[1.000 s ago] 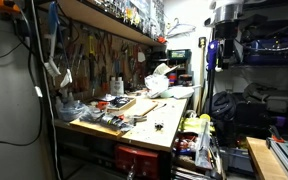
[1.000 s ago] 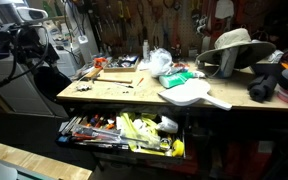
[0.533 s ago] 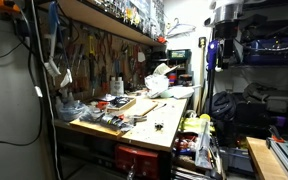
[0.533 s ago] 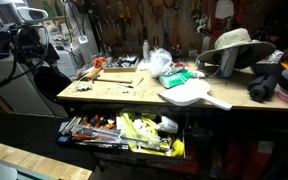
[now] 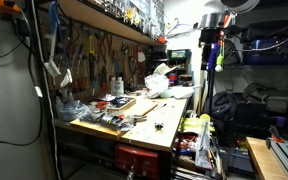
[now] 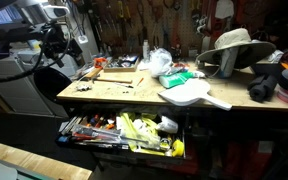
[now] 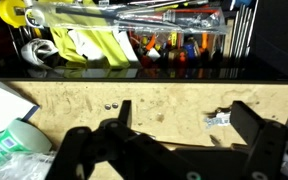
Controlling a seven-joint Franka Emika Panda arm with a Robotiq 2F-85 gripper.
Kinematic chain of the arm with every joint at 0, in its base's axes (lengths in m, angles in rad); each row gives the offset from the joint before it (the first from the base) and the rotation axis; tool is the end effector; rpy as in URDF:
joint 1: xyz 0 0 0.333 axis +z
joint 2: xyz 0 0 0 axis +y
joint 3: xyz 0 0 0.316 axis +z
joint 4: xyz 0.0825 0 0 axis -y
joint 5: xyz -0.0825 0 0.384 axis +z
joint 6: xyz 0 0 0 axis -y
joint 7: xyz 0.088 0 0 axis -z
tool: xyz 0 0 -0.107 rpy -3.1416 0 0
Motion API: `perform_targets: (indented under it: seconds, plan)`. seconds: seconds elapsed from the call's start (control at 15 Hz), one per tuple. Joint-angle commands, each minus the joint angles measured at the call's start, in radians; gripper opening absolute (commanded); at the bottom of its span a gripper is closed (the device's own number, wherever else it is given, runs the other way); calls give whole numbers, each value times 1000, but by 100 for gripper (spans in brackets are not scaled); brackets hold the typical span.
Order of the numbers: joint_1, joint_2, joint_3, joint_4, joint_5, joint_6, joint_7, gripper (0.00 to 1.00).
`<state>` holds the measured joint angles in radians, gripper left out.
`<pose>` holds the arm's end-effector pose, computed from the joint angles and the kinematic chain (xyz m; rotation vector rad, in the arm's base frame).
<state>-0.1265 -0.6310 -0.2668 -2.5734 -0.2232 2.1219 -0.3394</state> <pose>0.3436 -0.1576 0.4760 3.0335 0.1275 0.2199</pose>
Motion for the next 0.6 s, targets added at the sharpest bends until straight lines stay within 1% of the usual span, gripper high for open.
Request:
perform_targets:
  seconds: [0.0,0.27,0.47,0.53]
  plan:
    - [-18,202,-47,123,22,79,-17,100]
    - [-25,392,-101,242,89,162,-60,100]
    - [-38,519,-101,308,152,238,-63,100]
    - [-43,560,-101,330,191,249,-64,100]
